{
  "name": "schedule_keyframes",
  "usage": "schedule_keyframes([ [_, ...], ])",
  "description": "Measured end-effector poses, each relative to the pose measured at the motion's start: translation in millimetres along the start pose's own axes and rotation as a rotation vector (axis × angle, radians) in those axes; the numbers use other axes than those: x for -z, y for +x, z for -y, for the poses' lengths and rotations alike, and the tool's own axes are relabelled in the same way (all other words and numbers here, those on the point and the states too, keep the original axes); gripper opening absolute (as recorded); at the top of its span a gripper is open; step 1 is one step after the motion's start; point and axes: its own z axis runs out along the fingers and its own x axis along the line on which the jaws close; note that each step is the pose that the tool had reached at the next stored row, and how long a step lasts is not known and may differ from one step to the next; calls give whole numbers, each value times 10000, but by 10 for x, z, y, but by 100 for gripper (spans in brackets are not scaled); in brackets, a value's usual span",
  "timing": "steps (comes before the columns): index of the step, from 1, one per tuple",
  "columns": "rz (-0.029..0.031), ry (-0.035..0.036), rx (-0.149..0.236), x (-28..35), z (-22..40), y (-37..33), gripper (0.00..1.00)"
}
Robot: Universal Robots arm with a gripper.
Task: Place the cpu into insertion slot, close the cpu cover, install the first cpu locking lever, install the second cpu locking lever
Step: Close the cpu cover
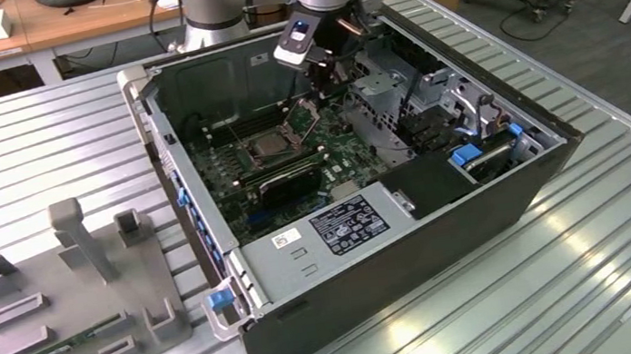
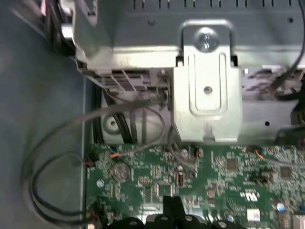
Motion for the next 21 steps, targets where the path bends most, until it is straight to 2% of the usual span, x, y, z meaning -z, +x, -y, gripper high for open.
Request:
schedule_keyframes([
  [12,0,-9,0,-41,208,-1,11],
  [21,-1,-10,0,-88,401,3,11],
])
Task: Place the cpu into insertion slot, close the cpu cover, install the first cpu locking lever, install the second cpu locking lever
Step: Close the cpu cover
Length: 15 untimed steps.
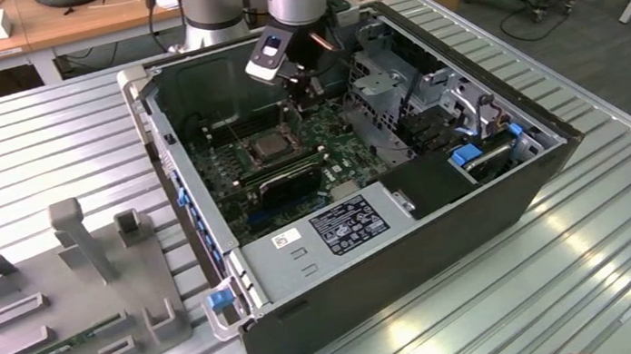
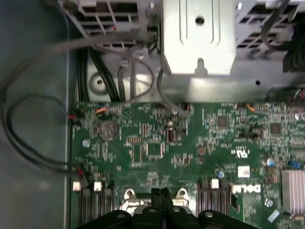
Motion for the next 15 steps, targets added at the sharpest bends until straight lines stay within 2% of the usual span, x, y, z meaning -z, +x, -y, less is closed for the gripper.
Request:
schedule_keyframes([
  [8,0,0,-1,-44,152,-1,11],
  [15,0,0,0,-46,164,-1,11],
])
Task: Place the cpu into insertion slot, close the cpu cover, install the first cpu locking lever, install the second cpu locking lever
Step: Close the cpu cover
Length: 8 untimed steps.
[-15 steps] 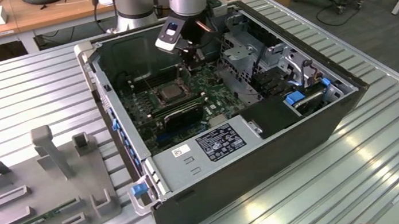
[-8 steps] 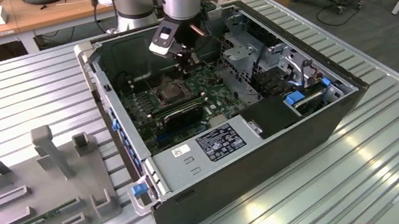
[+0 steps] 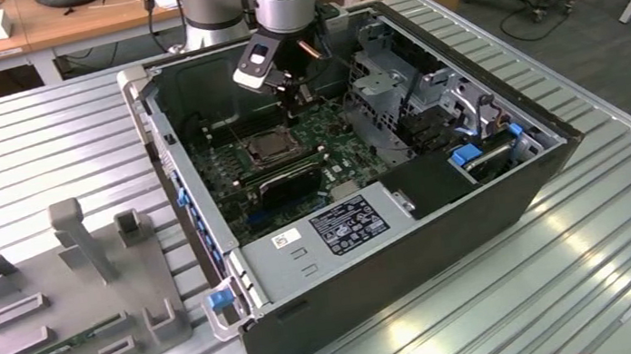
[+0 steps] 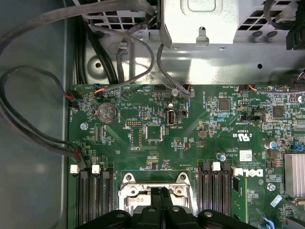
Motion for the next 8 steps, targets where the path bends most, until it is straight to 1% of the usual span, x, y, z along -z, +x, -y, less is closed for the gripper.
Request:
schedule_keyframes([
  [8,-1,0,2,0,1,0,11],
])
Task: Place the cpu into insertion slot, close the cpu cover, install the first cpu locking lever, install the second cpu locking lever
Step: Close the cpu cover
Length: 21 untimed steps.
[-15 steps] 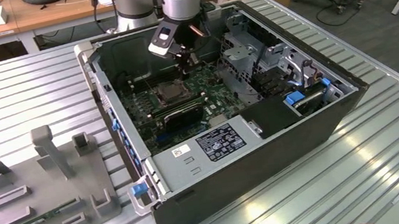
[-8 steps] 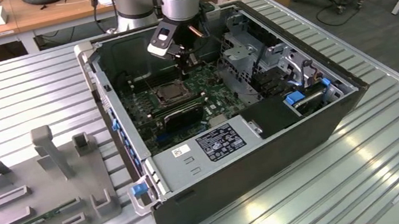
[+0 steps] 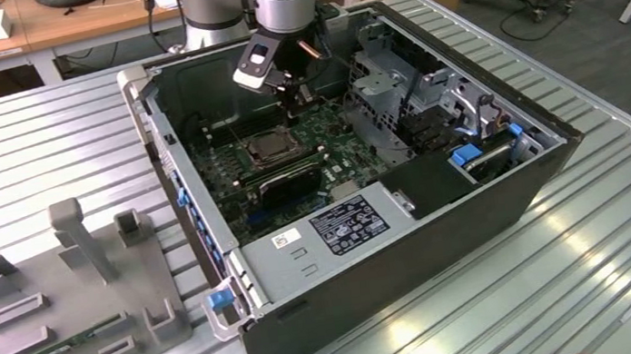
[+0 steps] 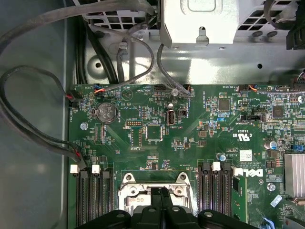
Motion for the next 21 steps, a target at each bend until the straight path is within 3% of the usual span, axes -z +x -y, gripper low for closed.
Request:
schedule_keyframes([
  [3,-3,1,66,0,0,0,11],
  [11,-32,-1,786,0,2,0,11],
  [16,-38,0,943,-4,42,-1,11],
  [21,-71,-2,1736,-15,46,-1,11],
])
